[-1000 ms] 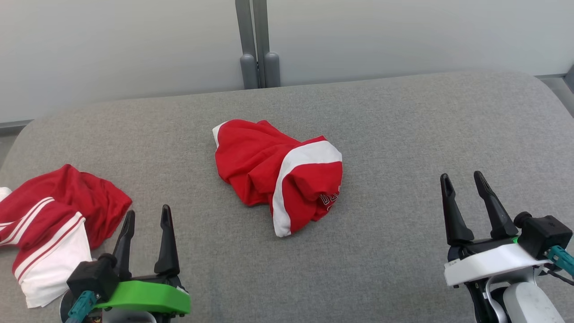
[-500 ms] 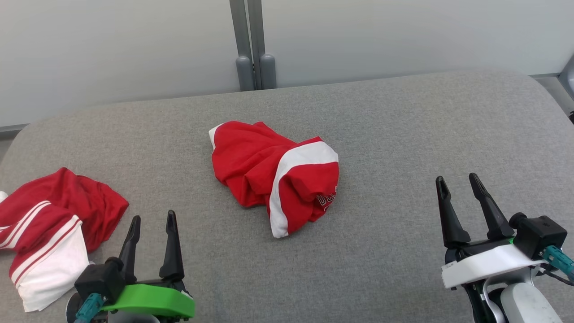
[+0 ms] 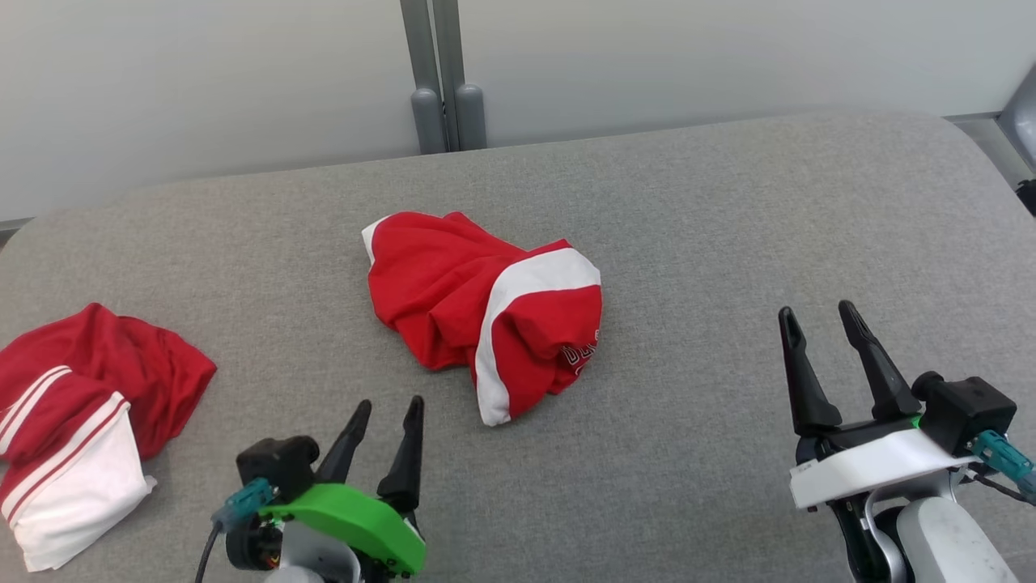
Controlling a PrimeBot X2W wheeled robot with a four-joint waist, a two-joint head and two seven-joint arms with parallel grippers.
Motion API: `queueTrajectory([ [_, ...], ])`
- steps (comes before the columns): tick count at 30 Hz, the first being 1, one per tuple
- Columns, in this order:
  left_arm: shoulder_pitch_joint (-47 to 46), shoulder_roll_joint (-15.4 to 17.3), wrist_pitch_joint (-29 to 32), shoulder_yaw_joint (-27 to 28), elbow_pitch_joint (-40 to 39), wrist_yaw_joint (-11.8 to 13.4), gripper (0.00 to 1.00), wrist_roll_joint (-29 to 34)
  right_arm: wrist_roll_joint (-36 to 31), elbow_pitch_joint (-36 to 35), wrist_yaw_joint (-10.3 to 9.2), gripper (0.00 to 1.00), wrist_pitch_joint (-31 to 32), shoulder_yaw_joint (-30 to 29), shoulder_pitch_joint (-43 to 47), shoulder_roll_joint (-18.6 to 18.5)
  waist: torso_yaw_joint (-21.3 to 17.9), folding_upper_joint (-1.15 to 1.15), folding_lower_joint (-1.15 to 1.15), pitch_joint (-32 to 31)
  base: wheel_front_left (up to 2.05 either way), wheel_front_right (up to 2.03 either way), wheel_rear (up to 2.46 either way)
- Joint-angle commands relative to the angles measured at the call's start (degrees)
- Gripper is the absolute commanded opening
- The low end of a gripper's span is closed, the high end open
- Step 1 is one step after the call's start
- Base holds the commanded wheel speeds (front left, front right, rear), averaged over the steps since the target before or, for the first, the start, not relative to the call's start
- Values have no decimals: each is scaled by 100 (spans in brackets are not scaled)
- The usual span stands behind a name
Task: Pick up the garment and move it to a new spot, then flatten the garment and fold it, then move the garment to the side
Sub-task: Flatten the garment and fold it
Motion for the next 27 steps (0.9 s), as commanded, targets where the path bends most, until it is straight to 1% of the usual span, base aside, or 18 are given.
queueTrajectory([
  [1, -172, -6, 169, -66, 100, -40, 100, -71, 31, -14, 2, 100, -14, 35, -109, -17, -114, 0, 0, 109, 0, 0, 0],
  [5, -444, -33, 713, -375, 515, -131, 100, -255, 48, -28, 2, 100, -14, 58, -263, 24, -338, 0, 0, 281, 0, 0, 0],
  [7, -588, -47, 855, -475, 656, -158, 100, -383, 48, -52, 2, 100, -15, 38, -330, 55, -449, 0, 0, 370, 0, 0, 0],
  [9, -684, -57, 1006, -588, 823, -174, 100, -383, 51, -62, 2, 100, -14, 15, -374, 80, -550, 0, 0, 457, 0, 0, 0],
  [15, -1075, -27, 1220, -753, 1295, -191, 100, -363, 49, -74, 2, 100, -14, -28, -463, 148, -762, 0, 0, 633, 0, 0, 0],
  [18, -1238, 0, 1162, -754, 1477, -204, 100, -344, 61, -79, 2, 100, -15, -50, -507, 178, -814, 0, 0, 674, 0, 0, 0],
  [19, -1259, 4, 1160, -753, 1523, -203, 73, -341, 59, -83, 2, 100, -14, -57, -507, 185, -819, 0, 0, 679, 0, 0, 0],
  [20, -1298, 6, 1124, -751, 1571, -208, 28, -344, 56, -88, 2, 100, -14, -74, -505, 187, -817, 0, 0, 681, 0, 0, 0],
  [21, -1331, 2, 1112, -759, 1602, -213, 0, -360, 54, -87, 2, 100, -14, -99, -496, 186, -804, 0, 0, 674, 0, 0, 0],
  [23, -1373, 2, 1088, -809, 1617, -222, 0, -400, 40, -81, 2, 100, -14, -134, -449, 200, -752, 0, 0, 654, 0, 0, 0],
  [27, -1356, 172, 1007, -894, 1553, -229, 0, -290, 18, -46, 2, 100, -14, -169, -372, 217, -540, 0, 0, 548, 0, 0, 0],
])
